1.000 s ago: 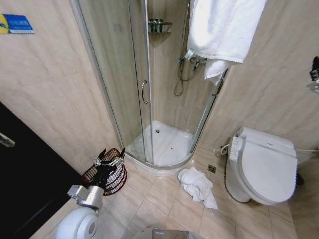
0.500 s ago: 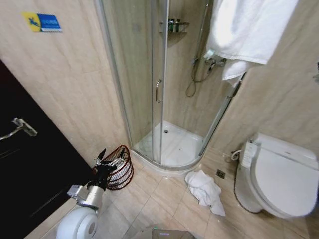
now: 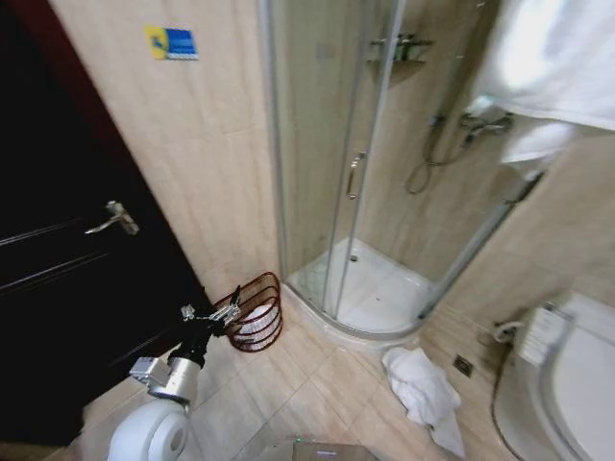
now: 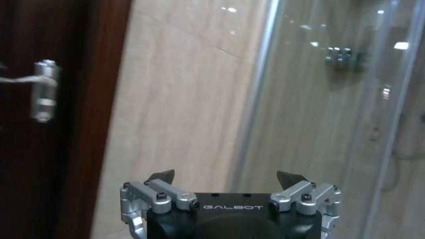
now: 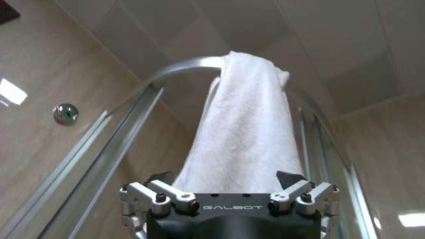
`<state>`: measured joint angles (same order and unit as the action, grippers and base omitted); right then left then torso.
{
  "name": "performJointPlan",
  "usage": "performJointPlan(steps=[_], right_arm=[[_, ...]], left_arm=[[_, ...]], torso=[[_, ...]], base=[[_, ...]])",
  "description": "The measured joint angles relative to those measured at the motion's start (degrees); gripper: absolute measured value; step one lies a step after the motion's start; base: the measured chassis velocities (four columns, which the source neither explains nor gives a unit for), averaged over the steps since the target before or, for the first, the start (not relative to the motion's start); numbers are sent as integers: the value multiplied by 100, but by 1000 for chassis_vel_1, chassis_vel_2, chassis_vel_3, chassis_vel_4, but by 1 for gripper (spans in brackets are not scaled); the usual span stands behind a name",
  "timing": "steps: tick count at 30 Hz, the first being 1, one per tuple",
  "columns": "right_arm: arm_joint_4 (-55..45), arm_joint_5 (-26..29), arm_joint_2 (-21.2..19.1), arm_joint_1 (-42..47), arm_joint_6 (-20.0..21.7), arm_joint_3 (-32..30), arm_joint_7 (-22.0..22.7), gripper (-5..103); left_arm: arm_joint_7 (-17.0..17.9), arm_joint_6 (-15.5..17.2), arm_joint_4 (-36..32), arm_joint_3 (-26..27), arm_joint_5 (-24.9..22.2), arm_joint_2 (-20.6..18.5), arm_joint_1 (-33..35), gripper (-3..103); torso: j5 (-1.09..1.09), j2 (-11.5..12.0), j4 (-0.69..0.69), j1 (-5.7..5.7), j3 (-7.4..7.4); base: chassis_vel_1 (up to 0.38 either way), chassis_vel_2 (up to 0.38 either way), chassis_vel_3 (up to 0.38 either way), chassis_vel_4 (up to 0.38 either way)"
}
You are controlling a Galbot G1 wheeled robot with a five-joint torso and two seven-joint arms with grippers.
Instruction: Discard the used towel into the hamper.
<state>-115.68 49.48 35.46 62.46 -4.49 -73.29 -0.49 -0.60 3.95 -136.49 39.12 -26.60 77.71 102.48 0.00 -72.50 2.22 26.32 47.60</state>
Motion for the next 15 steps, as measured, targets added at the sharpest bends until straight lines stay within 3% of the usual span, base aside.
performJointPlan(steps=[4,7,9,11,15], right_arm=[[445,35,-357,-466,103,123,-35,100],[1137,176,-780,-1330,115,721,-131,100],[1208,195,-820,-1443,115,801,-146,100],[1704,325,-1085,-2363,107,1440,-253,100],[2030,431,-1246,-2971,125,1876,-353,100]], left_arm=[[0,0,0,0,0,0,1,100],[0,0,0,0,0,0,0,100],[0,0,0,0,0,0,-1,100],[-1,0,0,-1,0,0,0,100],[0,0,0,-1,0,0,-1,100]], torso=[[-1,4,-1,-2,-3],[5,4,-5,-2,-3],[4,4,-5,-2,-3],[0,4,-3,-2,-2],[-1,1,-2,-1,0]], base=[[73,71,61,54],[0,0,0,0],[0,0,0,0],[0,0,0,0],[0,0,0,0]])
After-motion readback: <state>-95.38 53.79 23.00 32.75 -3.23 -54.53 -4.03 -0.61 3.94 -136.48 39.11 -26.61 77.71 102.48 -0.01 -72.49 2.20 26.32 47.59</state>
